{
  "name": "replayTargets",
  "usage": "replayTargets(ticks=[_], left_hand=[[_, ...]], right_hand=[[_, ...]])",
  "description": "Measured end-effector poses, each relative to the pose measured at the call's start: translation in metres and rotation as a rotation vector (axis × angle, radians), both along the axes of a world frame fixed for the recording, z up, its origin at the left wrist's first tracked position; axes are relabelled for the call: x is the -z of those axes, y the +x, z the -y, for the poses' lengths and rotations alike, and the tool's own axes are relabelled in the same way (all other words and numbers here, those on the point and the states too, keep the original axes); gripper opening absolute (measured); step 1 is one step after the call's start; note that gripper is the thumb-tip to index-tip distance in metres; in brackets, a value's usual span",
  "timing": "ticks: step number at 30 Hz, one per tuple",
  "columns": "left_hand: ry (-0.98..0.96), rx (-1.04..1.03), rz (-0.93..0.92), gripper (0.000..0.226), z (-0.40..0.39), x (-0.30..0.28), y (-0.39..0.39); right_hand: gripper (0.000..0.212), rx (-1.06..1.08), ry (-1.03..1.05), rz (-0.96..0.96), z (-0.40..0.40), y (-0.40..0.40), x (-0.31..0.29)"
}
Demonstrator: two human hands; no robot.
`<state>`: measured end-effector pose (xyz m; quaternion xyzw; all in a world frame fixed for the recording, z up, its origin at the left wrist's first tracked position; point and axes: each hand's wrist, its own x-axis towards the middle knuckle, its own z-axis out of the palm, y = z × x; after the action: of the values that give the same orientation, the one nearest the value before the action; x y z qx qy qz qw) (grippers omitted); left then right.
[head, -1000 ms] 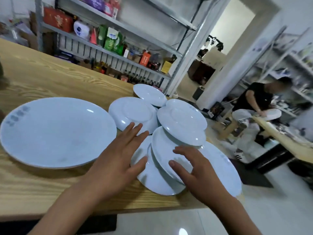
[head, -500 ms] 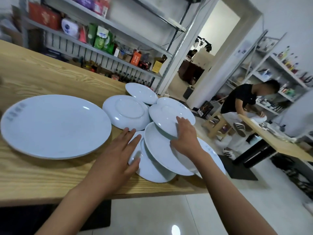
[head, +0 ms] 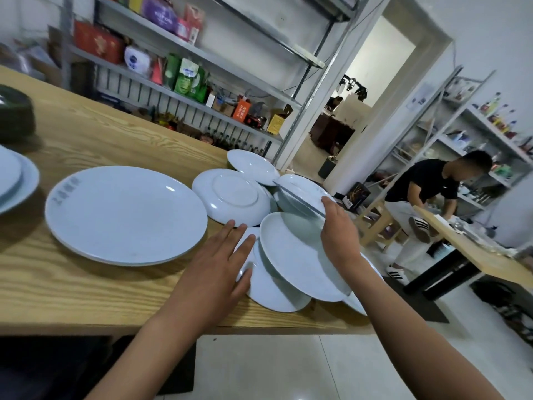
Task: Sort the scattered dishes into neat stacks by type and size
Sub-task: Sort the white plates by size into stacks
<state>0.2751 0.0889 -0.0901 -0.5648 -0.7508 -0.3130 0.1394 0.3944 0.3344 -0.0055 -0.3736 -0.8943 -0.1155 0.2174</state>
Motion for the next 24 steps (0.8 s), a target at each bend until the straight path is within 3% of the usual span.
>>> replayTargets(ticks=[5,13,16,19,21,24], left_hand=[[0.024,0.008,0.004,0.053,0.0,0.001,0.0],[0.092,-0.037,-0.051,0.057,0.014,-0.006,-0.008],[0.135,-0.124,-0.066,0.055,0.031,-0.024,-0.015],[0.143,-0.178,-0.083,0.061,0.049,-0.038,-0.025],[0.143,-0.189,-0.089,0.067,0.059,-0.045,-0.031],[0.122,-0.23,-0.075,0.066,0.076,-0.052,-0.038]], right_hand=[[0.05,-0.077,0.064,-0.221,0.015,-0.003,-0.019],[0.016,-0.31,-0.25,-0.765,0.081,-0.03,-0.04],[0.019,-0.389,-0.553,-0.936,0.097,-0.048,-0.05],[0.024,-0.412,-1.006,-1.01,0.116,-0.064,-0.058],[0.027,-0.416,-1.238,-0.976,0.13,-0.071,-0.058],[0.03,-0.482,-1.401,-0.837,0.145,-0.078,-0.051]])
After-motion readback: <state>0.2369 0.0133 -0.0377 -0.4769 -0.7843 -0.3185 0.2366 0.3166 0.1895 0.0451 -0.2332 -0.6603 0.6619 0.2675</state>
